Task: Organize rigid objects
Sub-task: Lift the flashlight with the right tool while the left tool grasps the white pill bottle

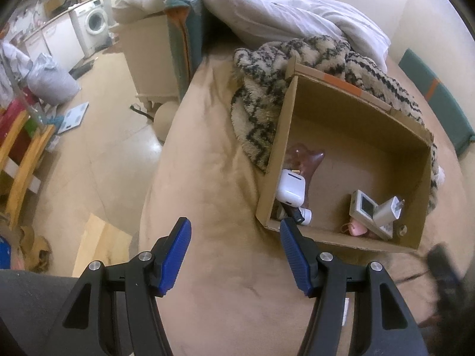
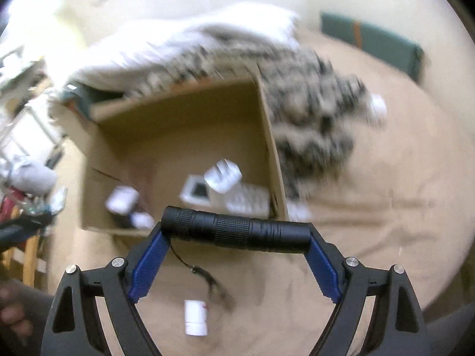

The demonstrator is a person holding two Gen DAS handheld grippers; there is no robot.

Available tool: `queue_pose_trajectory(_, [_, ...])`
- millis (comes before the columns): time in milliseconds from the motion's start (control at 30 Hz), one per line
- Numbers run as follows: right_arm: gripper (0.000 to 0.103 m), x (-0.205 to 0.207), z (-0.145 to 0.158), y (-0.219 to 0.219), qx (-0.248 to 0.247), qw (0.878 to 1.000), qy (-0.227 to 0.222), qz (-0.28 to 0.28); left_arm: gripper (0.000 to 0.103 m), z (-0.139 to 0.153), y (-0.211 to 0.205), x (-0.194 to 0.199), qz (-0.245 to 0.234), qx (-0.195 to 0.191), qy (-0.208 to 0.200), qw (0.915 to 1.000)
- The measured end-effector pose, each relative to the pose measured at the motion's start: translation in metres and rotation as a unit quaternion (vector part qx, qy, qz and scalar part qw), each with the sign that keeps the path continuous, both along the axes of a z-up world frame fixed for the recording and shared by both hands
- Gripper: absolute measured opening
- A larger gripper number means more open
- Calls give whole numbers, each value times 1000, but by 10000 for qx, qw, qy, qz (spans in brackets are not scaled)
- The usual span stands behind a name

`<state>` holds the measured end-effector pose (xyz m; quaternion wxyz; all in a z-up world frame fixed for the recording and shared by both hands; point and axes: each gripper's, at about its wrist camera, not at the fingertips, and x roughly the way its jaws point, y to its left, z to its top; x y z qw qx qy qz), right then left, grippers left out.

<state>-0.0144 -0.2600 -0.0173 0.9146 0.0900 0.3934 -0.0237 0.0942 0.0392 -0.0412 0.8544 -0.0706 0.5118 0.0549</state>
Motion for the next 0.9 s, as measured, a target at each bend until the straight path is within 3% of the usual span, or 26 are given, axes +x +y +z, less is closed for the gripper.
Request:
queue_pose_trajectory(233, [93,27,43,-4,-225,9963,-727,396,59,-10,-2,3,-9,254,105,9996])
queue_pose_trajectory(433, [93,41,36,-26,-54,9941,-1033,337,59,-22,-4,3,-64,582,201,9981])
queue_pose_trajectory(667, [93,53,22,-48,498,9953,-830,57,59,-42,-28,2,-576,1079,372,9918])
queue_pose_trajectory(800, [93,58,18,-54,705,9954,-657,4,59,-46,-34,1,-510,1143,405,9913])
queue_pose_trajectory(900, [93,60,15,-64,1297,9898,-585,59,59,-48,-41,-4,-380,996,466,9932])
